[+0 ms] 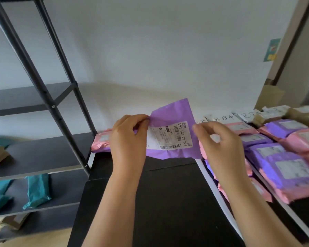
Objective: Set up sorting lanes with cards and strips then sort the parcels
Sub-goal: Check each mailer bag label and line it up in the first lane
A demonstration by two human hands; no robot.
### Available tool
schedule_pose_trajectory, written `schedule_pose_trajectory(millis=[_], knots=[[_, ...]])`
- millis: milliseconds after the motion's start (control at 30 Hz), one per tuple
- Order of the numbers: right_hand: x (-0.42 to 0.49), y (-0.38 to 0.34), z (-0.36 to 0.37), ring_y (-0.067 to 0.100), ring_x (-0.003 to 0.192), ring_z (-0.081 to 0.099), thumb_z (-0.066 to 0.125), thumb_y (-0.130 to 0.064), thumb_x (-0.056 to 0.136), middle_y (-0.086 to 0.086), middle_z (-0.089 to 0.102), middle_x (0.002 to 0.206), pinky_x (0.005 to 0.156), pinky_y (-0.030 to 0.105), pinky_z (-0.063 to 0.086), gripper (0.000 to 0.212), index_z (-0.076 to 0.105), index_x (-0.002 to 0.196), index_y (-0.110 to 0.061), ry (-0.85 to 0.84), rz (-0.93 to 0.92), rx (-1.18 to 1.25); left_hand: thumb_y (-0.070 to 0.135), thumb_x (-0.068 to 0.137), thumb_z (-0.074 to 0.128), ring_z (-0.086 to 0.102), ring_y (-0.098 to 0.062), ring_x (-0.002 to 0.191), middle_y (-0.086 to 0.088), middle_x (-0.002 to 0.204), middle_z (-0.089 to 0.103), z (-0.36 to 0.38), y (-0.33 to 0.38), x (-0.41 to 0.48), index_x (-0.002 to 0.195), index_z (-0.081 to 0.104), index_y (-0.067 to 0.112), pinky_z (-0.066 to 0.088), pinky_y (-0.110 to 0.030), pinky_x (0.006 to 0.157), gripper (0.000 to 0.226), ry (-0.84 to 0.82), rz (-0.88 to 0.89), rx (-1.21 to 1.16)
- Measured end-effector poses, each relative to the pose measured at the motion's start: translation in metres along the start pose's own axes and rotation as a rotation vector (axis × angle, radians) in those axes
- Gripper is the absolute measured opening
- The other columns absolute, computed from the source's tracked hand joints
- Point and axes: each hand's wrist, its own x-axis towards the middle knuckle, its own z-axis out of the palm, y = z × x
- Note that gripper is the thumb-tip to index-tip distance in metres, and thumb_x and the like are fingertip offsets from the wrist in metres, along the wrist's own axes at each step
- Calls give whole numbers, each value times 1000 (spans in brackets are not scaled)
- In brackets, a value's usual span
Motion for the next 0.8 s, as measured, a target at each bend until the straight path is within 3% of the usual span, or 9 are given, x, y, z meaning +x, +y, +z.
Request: schedule_pose_trajectory(millis=[67,133,200,300,367,500,633,733,800], knots=[[-10,1,0,3,88,67,61,-43,89,-17,68,89,77,21,56,27,68,92,-16,-4,-21,-97,16,93,66,57,0,84,19,86,62,5,-4,-4,102,77,20,38,-1,74,15,-30,-29,-44],[-22,3,-1,11,91,67,58,-41,89,-16,67,91,84,43,57,19,62,89,-23,36,-19,-134,17,92,67,58,3,84,18,86,64,12,-9,-12,102,77,21,38,-2,72,15,-74,-74,-83],[-32,7,-5,9,90,66,60,-38,90,-18,65,90,81,47,57,10,60,89,-28,79,-27,-134,20,92,68,59,0,85,12,93,68,21,-15,-24,106,76,22,39,-4,71,16,-115,-132,-123],[-43,16,-18,11,88,68,67,-25,92,-13,68,89,75,44,58,2,66,93,-25,108,7,-131,29,91,69,59,-7,88,12,104,64,37,-21,-45,118,70,26,42,-13,74,28,-144,-235,-145],[-46,23,-32,5,88,68,69,-21,91,-12,69,90,73,34,59,5,70,96,-20,135,55,-140,34,90,70,59,-5,91,12,110,62,50,-23,-59,129,62,27,39,-12,71,40,-164,-359,-160],[-50,35,-66,-11,89,66,71,-21,91,-25,69,89,60,12,54,3,69,92,-24,178,169,-25,36,93,65,62,-6,103,10,119,66,82,-19,-89,138,56,25,45,-19,77,47,-418,-615,-257],[-50,56,-109,-8,86,69,72,-25,91,-28,71,88,59,15,56,17,67,81,-38,202,263,24,34,95,63,62,2,82,21,88,66,112,9,-109,112,69,28,40,-15,63,19,-511,-639,-336],[-47,83,-153,-1,85,71,73,-30,89,-22,74,88,62,20,57,7,70,84,-34,235,337,52,34,91,68,66,-4,81,17,84,70,136,39,-122,88,69,35,42,-16,60,3,-481,-622,-335],[-45,104,-186,1,83,72,73,-26,90,-19,75,86,61,17,55,6,71,84,-28,251,359,42,35,89,70,66,-4,80,15,83,70,156,63,-136,86,69,35,44,-17,61,3,-457,-626,-333]])
